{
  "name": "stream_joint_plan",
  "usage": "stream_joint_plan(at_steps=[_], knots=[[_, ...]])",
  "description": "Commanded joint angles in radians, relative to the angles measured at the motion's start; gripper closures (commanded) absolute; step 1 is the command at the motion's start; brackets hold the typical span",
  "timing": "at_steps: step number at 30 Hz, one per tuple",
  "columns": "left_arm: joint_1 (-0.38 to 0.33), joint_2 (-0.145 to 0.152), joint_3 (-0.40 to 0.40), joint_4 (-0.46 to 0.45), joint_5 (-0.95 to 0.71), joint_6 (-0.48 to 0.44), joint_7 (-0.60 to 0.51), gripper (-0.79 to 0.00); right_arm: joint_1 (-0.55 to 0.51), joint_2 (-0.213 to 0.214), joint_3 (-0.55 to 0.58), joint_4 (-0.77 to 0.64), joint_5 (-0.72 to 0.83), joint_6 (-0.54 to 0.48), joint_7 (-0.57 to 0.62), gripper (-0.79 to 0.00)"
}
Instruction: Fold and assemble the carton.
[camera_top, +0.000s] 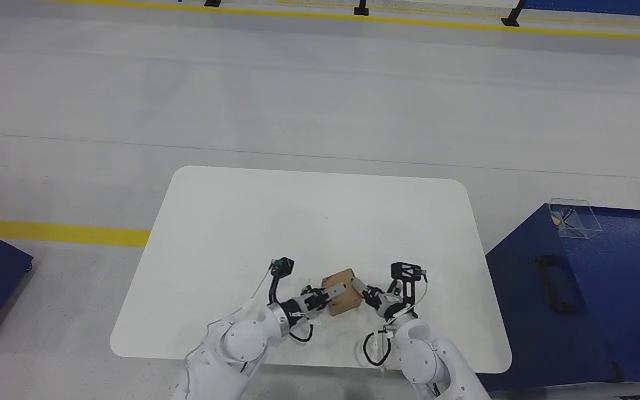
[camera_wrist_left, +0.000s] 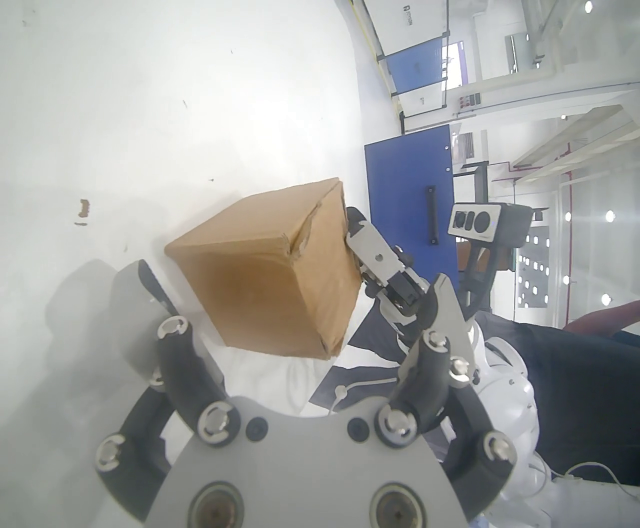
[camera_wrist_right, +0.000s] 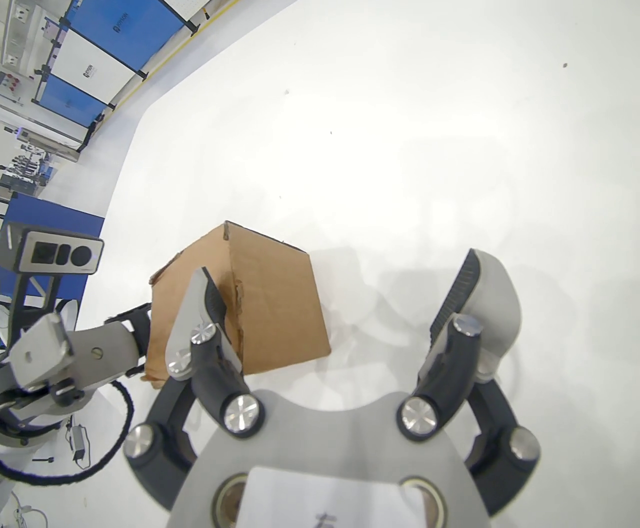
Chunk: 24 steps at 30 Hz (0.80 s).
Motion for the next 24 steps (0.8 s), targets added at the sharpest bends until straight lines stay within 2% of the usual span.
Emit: stream_joint_plan(at_steps=[1, 7, 14, 21, 24], knots=[[0.014, 0.005, -0.008, -0.019, 0.018, -0.007, 0.008, -0.785, 0.000, 0.000, 0.003, -0.003, 0.004, 0.002, 0.001, -0.785], [0.052, 0.015, -0.022, -0.075, 0.092, -0.034, 0.050, -0.785, -0.005, 0.002, 0.013, -0.018, 0.024, -0.010, 0.019, -0.785], [0.052, 0.015, -0.022, -0.075, 0.092, -0.034, 0.050, -0.785, -0.005, 0.003, 0.016, -0.020, 0.026, -0.009, 0.013, -0.785], [0.052, 0.015, -0.022, -0.075, 0.092, -0.034, 0.050, -0.785, -0.084, 0.016, 0.153, -0.127, 0.038, -0.060, -0.205, -0.785], [0.052, 0.015, -0.022, -0.075, 0.092, -0.034, 0.050, -0.785, -0.102, 0.019, 0.207, -0.145, 0.045, -0.052, -0.280, -0.785]])
